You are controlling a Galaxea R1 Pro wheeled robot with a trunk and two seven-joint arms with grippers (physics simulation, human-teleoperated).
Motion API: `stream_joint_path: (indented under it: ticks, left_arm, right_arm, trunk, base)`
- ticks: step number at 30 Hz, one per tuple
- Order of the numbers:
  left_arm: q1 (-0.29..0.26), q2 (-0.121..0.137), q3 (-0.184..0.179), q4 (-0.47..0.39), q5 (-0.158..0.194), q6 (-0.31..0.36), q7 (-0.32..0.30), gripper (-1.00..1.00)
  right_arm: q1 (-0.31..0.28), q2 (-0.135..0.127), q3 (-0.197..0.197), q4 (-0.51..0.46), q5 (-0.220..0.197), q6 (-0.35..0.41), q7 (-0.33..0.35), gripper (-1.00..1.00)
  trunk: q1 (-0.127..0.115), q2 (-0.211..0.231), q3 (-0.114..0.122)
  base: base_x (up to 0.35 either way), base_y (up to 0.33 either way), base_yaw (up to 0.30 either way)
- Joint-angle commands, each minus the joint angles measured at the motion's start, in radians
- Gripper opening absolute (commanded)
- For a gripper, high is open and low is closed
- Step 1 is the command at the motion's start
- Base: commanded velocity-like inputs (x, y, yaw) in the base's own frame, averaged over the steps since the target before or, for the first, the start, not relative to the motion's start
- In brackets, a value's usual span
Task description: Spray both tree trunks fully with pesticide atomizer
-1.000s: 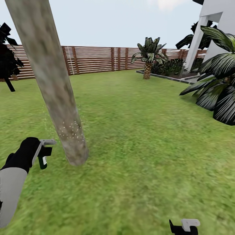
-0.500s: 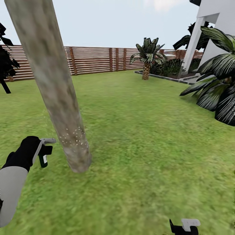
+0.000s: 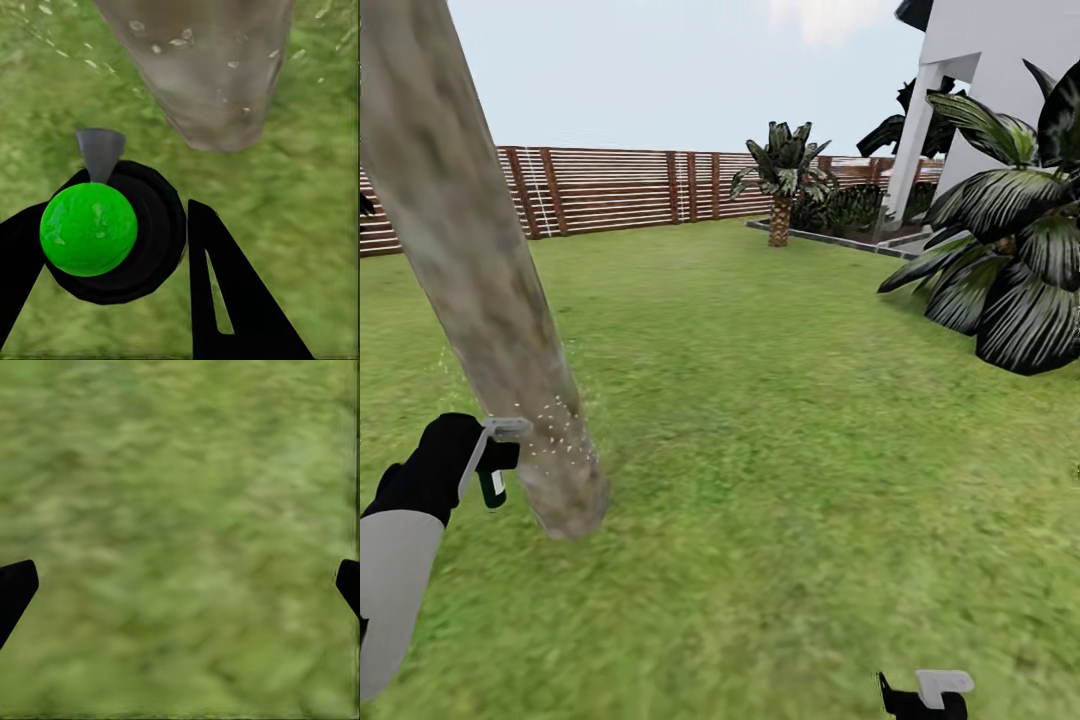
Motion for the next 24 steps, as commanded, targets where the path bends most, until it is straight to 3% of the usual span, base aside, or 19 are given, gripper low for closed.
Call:
stream_joint_path:
  ticks: [1, 9, 12, 14, 17, 18, 21, 23, 24]
  left_arm:
    - [0.001, 0.001, 0.002, -0.001, -0.012, 0.003, -0.010, -1.00]
    - [0.015, 0.006, 0.001, 0.007, -0.013, -0.012, -0.017, -1.00]
    - [0.073, 0.004, 0.003, 0.013, -0.010, -0.039, -0.019, -1.00]
    - [0.161, -0.006, 0.004, 0.018, -0.005, -0.167, -0.023, -1.00]
    - [0.257, -0.013, -0.006, 0.036, -0.007, -0.297, -0.034, -1.00]
    - [0.286, -0.012, -0.036, 0.056, -0.008, -0.363, -0.057, -1.00]
    - [0.327, -0.011, -0.215, 0.160, -0.012, -0.577, -0.187, -1.00]
    - [0.332, -0.012, -0.324, 0.220, -0.012, -0.680, -0.246, -1.00]
    - [0.332, -0.013, -0.360, 0.231, -0.013, -0.706, -0.267, -1.00]
  right_arm:
    - [-0.001, 0.000, -0.008, 0.001, 0.006, -0.004, 0.003, 1.00]
    - [-0.001, 0.000, -0.008, 0.002, 0.006, -0.004, 0.003, 1.00]
    - [-0.001, 0.002, -0.006, 0.003, 0.009, -0.003, 0.005, 1.00]
    - [-0.002, 0.009, -0.004, 0.003, 0.009, -0.002, 0.005, 1.00]
    - [-0.002, 0.012, 0.000, -0.001, 0.012, -0.001, 0.009, 1.00]
    - [-0.002, 0.014, 0.032, -0.009, 0.037, -0.001, 0.010, 1.00]
    - [-0.002, 0.018, 0.174, -0.123, 0.152, 0.003, 0.013, 1.00]
    - [-0.004, 0.034, 0.226, -0.179, 0.178, 0.030, 0.077, 1.00]
    - [-0.006, 0.038, 0.246, -0.190, 0.185, 0.047, 0.125, 1.00]
  trunk:
    - [-0.001, 0.000, -0.001]
    - [-0.001, 0.000, -0.001]
    - [-0.001, 0.000, -0.001]
    - [-0.001, 0.000, -0.001]
    - [-0.001, 0.000, -0.001]
    - [-0.001, 0.000, -0.001]
    - [-0.001, 0.000, -0.001]
    - [-0.001, 0.000, -0.001]
    - [-0.001, 0.000, -0.001]
  base:
    - [-0.261, -0.178, -0.001]
    - [-0.303, -0.121, 0.000]
    - [-0.313, -0.087, 0.000]
    - [-0.313, -0.083, 0.000]
    - [-0.314, -0.066, 0.000]
    - [-0.314, -0.025, 0.000]
    - [-0.302, -0.008, 0.000]
    - [-0.275, -0.001, 0.000]
    - [-0.252, -0.001, 0.000]
